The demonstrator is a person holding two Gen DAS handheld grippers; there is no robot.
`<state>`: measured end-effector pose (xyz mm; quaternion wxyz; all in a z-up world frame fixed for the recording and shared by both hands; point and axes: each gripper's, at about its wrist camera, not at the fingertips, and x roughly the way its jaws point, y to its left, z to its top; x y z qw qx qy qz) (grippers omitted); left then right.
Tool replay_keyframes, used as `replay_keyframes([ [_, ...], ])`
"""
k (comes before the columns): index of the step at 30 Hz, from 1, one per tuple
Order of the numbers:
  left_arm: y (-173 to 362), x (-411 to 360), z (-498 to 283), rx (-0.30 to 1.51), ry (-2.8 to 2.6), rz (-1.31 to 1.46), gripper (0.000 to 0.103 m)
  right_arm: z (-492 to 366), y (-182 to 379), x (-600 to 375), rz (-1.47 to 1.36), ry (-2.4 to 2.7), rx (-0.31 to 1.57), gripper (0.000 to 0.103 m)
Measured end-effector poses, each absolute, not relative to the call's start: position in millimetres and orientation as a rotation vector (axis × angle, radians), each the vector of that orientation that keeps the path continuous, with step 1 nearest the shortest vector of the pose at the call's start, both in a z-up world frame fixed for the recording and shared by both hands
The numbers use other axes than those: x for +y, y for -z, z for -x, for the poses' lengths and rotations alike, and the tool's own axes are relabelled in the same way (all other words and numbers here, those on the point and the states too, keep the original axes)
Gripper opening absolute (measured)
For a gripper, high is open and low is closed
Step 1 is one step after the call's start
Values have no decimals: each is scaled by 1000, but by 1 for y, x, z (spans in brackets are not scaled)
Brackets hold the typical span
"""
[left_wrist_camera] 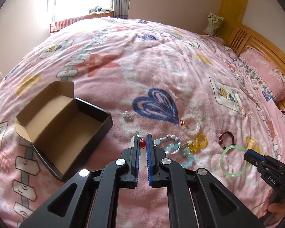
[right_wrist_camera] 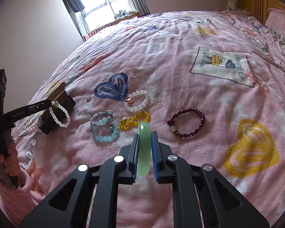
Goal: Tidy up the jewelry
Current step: 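Carry the bangle with the right tool while the left tool carries the white bracelet to the box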
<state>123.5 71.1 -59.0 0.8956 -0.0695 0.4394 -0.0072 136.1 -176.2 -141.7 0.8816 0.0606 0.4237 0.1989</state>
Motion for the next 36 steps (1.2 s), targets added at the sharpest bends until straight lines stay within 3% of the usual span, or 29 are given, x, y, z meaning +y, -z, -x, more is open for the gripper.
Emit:
replay_keyframes([
  [16,4,131,-107,764,-99,143,8,-118,57,-67,-23,-600,754,14],
  [26,2,161,-106,752,-126,158,8,-140,10,32,42,-704,711,10],
  [32,10,180,-111,772,-135,189,8,-155,17,73,96,-713,737,8],
  [36,12,190,-111,776,-143,216,8,-163,67,73,89,-724,888,12],
])
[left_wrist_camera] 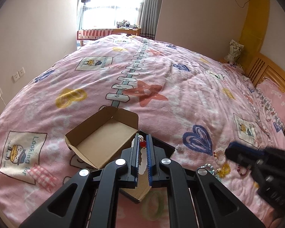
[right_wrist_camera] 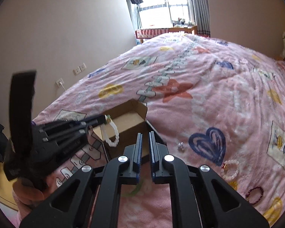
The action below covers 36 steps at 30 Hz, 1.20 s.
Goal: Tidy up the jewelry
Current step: 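Carry the bangle with the right tool while the left tool carries the white bracelet to the box, then open the right tool over the box while the left tool releases the white bracelet inside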
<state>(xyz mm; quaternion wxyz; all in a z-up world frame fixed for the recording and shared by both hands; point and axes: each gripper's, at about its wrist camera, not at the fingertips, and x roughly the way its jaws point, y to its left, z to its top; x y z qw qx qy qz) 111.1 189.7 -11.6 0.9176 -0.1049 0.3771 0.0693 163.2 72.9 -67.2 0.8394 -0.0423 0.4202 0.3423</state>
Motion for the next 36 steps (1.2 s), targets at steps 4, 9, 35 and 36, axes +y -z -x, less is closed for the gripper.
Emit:
replay_keyframes([
  [4,7,193,-107,762,-141,229,8,-165,148,70,9,-739,1098,28],
  [9,3,189,-103,748,-129,220,8,-156,224,91,-36,-746,1233,40],
  [35,6,191,-105,763,-122,224,8,-161,90,112,206,-580,756,10],
  [36,6,190,-105,763,-121,222,8,-168,85,117,197,-584,757,10],
])
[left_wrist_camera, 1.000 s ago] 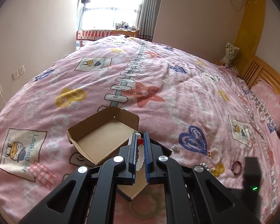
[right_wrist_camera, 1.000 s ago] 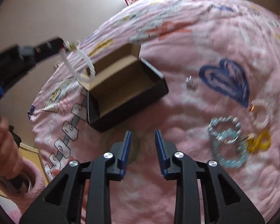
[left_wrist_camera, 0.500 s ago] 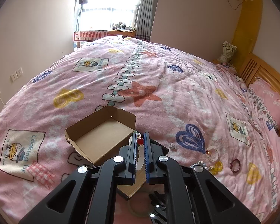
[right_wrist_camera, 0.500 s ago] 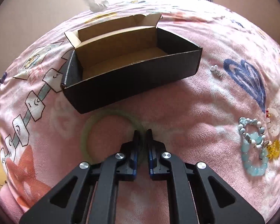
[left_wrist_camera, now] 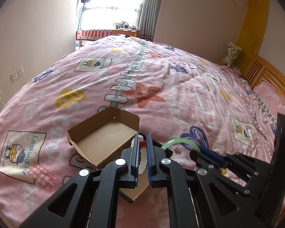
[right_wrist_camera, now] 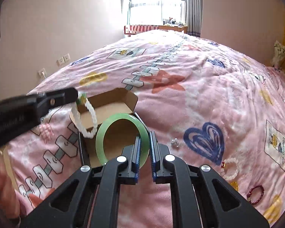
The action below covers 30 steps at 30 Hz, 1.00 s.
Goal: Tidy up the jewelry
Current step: 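Open the right tool over the box while the left tool releases the white bracelet inside, then move both tools back over the remaining bracelets on the bed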
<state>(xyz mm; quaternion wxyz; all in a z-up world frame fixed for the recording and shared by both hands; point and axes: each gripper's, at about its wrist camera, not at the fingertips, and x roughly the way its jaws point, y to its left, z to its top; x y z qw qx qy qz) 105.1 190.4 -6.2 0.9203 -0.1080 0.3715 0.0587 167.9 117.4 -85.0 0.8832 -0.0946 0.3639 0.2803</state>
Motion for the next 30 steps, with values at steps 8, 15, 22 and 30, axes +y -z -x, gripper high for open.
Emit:
replay_keyframes([
  [8,7,198,-105,763,-132,235,9,-197,76,145,119,-650,814,13],
  [15,7,207,-105,770,-127,285,40,-203,76,132,2,-680,827,15],
  [22,-4,205,-96,719,-164,262,77,-197,55,82,-49,-647,771,32],
  [30,-4,184,-96,729,-293,108,84,-169,49,5,-54,-586,731,38],
])
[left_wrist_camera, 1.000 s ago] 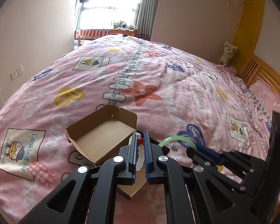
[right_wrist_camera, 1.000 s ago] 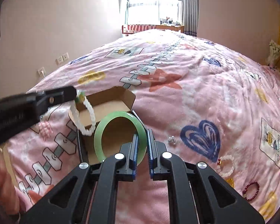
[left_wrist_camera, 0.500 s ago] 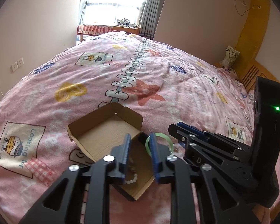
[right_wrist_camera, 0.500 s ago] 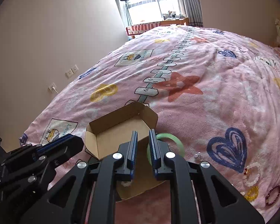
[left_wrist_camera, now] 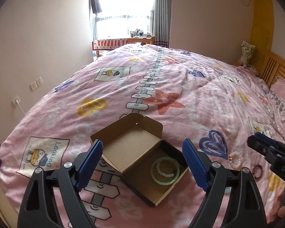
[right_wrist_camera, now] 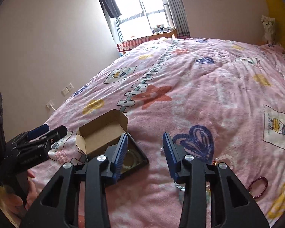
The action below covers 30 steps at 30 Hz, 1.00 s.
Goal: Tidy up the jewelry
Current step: 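Move both tools back over the remaining bracelets on the bed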
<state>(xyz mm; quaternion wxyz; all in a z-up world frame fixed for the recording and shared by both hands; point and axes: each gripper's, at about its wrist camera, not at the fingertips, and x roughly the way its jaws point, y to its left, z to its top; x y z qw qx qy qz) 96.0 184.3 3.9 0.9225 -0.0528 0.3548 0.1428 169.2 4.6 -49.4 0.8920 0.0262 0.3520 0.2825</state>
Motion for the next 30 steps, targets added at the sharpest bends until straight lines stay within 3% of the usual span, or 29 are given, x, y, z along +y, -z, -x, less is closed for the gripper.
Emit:
replay_keyframes([
  [8,-4,154,-96,663,-266,8,84,-137,36,-82,-30,-449,616,42],
  [9,-4,148,-96,637,-246,-15,84,-132,32,-94,-23,-409,579,50],
  [10,-5,142,-96,626,-221,-33,84,-128,29,-104,-17,-374,542,66],
  [12,-8,131,-103,661,-189,-32,84,-118,22,-124,26,-311,455,79],
  [15,-9,112,-106,684,-129,-3,84,-116,16,-149,66,-237,436,79],
  [24,26,56,-119,742,66,-39,84,-114,38,-214,37,-165,447,94],
  [30,62,47,-135,837,131,-32,84,-98,43,-236,123,-191,199,95],
])
